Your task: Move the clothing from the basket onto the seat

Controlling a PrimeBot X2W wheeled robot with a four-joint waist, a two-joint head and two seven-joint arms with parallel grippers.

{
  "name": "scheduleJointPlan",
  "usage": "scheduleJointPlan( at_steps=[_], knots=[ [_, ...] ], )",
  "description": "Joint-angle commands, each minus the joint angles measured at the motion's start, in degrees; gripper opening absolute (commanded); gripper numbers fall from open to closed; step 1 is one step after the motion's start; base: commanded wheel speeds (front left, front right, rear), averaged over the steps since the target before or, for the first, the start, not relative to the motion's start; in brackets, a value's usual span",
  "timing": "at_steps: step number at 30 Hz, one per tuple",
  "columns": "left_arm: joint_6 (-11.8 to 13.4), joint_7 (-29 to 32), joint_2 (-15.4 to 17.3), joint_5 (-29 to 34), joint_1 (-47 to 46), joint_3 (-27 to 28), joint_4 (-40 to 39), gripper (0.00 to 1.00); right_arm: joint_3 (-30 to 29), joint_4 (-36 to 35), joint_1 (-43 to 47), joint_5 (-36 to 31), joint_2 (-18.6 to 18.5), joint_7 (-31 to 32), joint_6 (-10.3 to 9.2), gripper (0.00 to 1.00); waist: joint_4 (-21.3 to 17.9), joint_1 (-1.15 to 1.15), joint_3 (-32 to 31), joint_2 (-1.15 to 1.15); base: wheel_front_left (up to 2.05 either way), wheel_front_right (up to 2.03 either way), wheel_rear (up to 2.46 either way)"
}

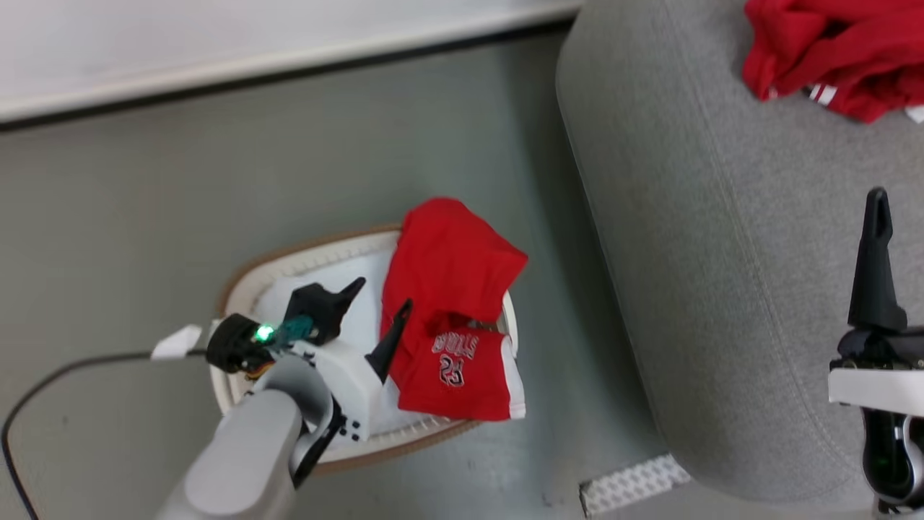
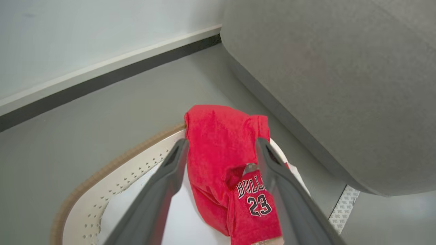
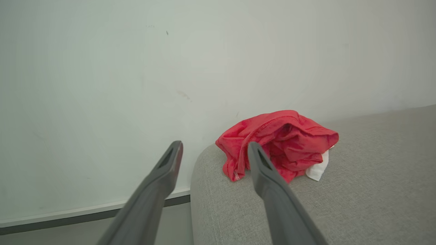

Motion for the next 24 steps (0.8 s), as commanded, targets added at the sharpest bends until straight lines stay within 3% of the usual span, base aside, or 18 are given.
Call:
scheduleJointPlan(
  at_steps=[1, 13, 24],
  knots=[
    [0.12, 0.61, 1.11, -1.28, -1.25, -1.56, 0.76, 1.00, -0.27, -0.51, -1.15, -0.18, 0.62, -0.17, -0.11, 1.00, -1.95, -0.02, 3.77, 0.00, 0.00, 0.00, 0.00],
    [0.11, 9.28, 7.78, -12.76, -13.70, -17.32, 8.94, 1.00, 0.39, -4.19, -5.78, 0.94, 4.32, -0.17, -0.11, 1.00, -6.22, -0.02, 14.37, 0.00, 0.00, 0.00, 0.00],
    [0.11, 13.63, 11.14, -21.85, -19.87, -27.52, 11.52, 1.00, 1.11, -7.03, -9.19, 2.07, 5.34, -0.17, -0.11, 1.00, -9.58, -0.02, 20.27, 0.00, 0.00, 0.00, 0.00]
  ],
)
